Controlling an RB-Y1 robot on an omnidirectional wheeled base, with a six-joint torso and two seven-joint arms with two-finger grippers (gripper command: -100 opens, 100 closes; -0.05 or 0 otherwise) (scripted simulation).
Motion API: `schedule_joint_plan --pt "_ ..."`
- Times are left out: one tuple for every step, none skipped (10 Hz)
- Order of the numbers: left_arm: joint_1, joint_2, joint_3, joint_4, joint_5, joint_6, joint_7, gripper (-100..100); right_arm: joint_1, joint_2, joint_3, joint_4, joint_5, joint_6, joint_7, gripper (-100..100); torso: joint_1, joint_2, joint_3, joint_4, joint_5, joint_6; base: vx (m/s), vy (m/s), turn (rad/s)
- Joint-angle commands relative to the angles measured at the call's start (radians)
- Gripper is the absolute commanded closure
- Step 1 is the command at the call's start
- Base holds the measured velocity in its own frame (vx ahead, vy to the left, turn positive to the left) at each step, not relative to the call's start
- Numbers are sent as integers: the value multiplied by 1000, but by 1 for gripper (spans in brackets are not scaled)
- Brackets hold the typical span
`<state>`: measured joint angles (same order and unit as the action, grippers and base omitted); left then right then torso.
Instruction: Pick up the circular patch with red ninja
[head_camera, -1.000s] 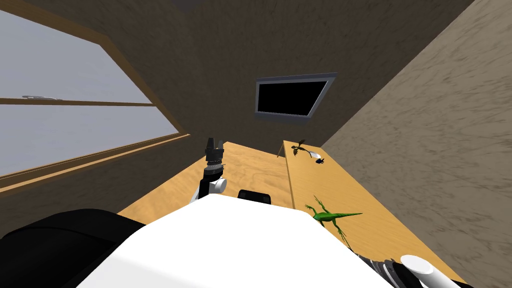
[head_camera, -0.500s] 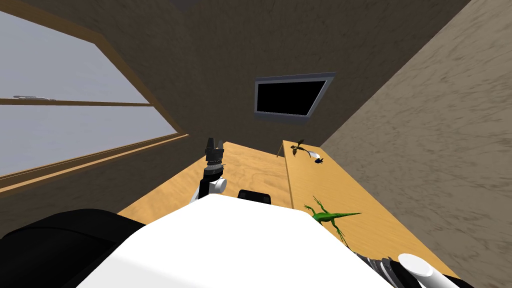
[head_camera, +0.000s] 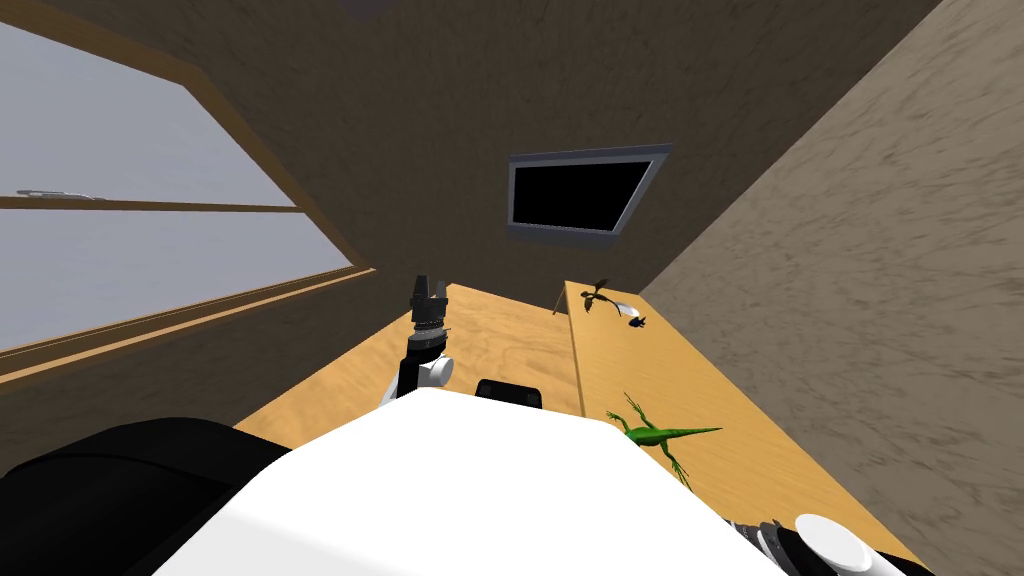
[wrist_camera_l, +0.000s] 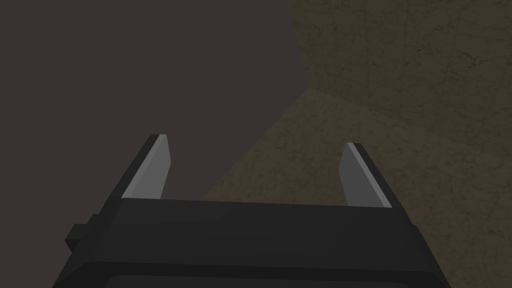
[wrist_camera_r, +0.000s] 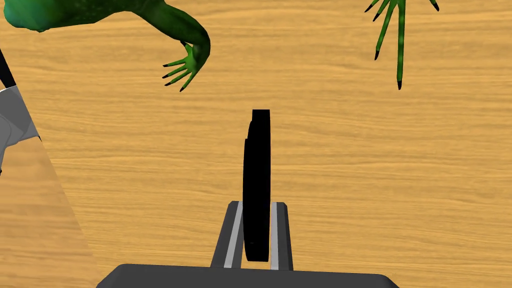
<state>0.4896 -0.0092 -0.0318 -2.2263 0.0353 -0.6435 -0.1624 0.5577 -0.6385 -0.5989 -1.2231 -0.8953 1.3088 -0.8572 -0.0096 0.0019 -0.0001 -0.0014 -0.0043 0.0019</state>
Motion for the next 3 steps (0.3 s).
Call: schedule_joint_plan --pt "0 0 0 0 0 0 0 0 10 4 2 -43 -3 -2 -2 100 0 0 0 0 0 0 7 -13 -12" --pt "0 0 0 0 0 0 0 0 12 5 1 -35 -1 3 -7 100 1 0 0 0 0 -1 0 0 0" --pt "0 0 0 0 0 0 0 0 12 5 1 -40 -2 4 -8 0 1 0 0 0 0 0 0 0 0"
